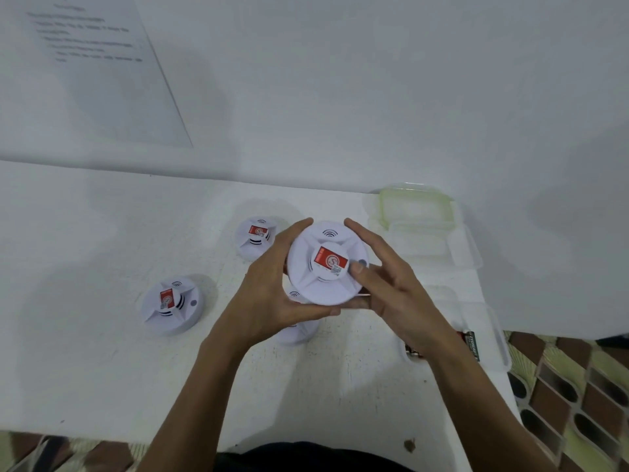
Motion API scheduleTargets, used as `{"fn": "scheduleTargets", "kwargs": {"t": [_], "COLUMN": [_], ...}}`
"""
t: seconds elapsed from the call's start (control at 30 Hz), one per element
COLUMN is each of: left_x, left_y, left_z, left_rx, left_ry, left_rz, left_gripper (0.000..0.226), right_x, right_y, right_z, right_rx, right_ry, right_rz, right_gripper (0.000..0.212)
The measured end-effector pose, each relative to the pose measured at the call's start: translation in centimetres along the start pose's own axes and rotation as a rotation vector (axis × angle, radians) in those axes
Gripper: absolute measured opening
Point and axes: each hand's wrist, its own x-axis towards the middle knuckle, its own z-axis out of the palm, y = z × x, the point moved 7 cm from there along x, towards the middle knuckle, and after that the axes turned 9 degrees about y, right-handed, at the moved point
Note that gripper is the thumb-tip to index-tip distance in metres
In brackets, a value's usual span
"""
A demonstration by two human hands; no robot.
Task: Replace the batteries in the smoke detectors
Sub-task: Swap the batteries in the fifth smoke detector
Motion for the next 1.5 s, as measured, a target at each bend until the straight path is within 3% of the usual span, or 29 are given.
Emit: {"fn": "scheduleTargets", "kwargs": {"t": [0.1,0.23,0.4,0.57,0.8,0.93,1.1,1.23,1.4,1.5], "left_x": [-0.6,-1.5,-1.7,-2.3,-2.2,-2.4,-2.7,-2.7,-2.5,-2.3], "left_y": [-0.1,-0.8,-1.6,-2.5,-2.4,-2.9,-2.9,-3.1,-2.2,-1.8], "left_z": [0.5,1.2,1.3,1.4,1.5,1.8,1.8,1.9,1.3,1.2], "left_rx": [0.008,-0.067,-0.067,-0.087,-0.077,-0.156,-0.187,-0.199,-0.101,-0.121], "left_ry": [-0.022,-0.066,-0.083,-0.120,-0.107,-0.143,-0.152,-0.133,-0.099,-0.087], "left_rz": [0.018,-0.014,-0.046,-0.094,-0.087,-0.161,-0.154,-0.169,-0.062,-0.055], "left_gripper": [0.095,0.072,0.088,0.073,0.078,0.061,0.065,0.096,0.078,0.079], "right_x": [-0.5,-1.1,-1.3,-1.5,-1.6,-1.5,-1.7,-1.7,-1.6,-1.6], "right_y": [-0.1,0.0,0.7,1.2,1.3,1.3,1.5,1.5,1.7,1.6], "right_z": [-0.6,-0.5,-0.3,0.0,-0.2,-0.1,0.0,0.0,0.0,-0.1], "right_rx": [-0.119,-0.091,-0.085,-0.074,-0.090,-0.092,-0.080,-0.075,-0.082,-0.081], "right_ry": [0.000,-0.009,0.022,0.033,0.058,0.059,0.044,0.036,0.049,0.053], "right_rz": [0.003,0.010,-0.007,0.004,0.000,0.001,0.003,-0.004,0.004,0.000], "right_gripper": [0.048,0.050,0.048,0.046,0.046,0.046,0.048,0.047,0.049,0.048]}}
